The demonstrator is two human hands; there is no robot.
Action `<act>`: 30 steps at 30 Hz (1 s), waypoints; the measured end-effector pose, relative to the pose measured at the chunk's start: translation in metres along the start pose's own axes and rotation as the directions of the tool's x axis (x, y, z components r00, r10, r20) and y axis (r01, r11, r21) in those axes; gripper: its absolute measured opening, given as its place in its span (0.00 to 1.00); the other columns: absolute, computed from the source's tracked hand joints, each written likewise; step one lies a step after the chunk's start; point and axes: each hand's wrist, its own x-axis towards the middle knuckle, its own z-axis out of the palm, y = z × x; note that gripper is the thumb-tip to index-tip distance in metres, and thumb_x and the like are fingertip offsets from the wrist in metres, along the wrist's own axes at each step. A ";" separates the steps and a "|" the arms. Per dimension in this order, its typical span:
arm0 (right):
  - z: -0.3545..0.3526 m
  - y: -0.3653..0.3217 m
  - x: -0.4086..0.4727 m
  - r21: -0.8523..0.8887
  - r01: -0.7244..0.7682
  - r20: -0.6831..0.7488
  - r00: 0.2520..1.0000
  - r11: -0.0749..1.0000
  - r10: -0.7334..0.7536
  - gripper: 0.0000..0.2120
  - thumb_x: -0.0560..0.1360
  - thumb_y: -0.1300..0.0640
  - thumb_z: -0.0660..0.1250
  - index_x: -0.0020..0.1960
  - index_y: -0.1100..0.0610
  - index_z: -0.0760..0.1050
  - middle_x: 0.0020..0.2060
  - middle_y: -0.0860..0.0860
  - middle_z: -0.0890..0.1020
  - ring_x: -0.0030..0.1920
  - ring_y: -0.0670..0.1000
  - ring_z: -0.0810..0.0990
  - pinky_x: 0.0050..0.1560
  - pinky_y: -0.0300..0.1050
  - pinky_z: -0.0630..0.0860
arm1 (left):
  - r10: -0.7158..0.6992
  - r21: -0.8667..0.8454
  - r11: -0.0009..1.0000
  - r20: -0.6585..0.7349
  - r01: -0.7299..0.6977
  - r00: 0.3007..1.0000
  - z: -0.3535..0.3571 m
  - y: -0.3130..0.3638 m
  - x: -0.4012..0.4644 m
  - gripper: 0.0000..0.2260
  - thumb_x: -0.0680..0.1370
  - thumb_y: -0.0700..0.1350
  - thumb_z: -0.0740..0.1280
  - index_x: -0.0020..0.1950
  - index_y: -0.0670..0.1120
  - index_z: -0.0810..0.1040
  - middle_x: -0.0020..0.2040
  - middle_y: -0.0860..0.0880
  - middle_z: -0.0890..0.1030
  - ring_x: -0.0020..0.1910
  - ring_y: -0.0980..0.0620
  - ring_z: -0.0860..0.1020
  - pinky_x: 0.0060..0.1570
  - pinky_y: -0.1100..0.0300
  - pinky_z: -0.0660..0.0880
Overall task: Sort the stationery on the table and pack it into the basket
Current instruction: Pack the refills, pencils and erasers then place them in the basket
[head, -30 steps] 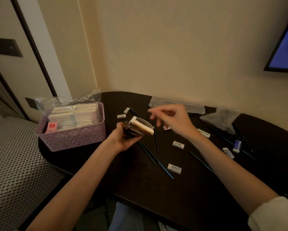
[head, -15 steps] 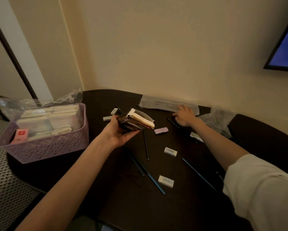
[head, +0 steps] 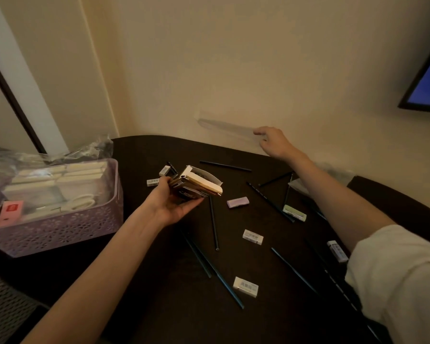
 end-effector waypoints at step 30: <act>0.022 -0.165 -0.222 0.633 0.390 -0.047 0.882 0.668 -0.470 0.24 0.71 0.59 0.75 0.64 0.58 0.72 0.58 0.49 0.79 0.61 0.44 0.76 0.62 0.43 0.74 | -0.094 0.381 0.923 0.105 0.047 0.990 -0.022 -0.057 -0.074 0.22 0.81 0.57 0.56 0.51 0.40 0.79 0.42 0.39 0.84 0.41 0.42 0.83 0.40 0.53 0.82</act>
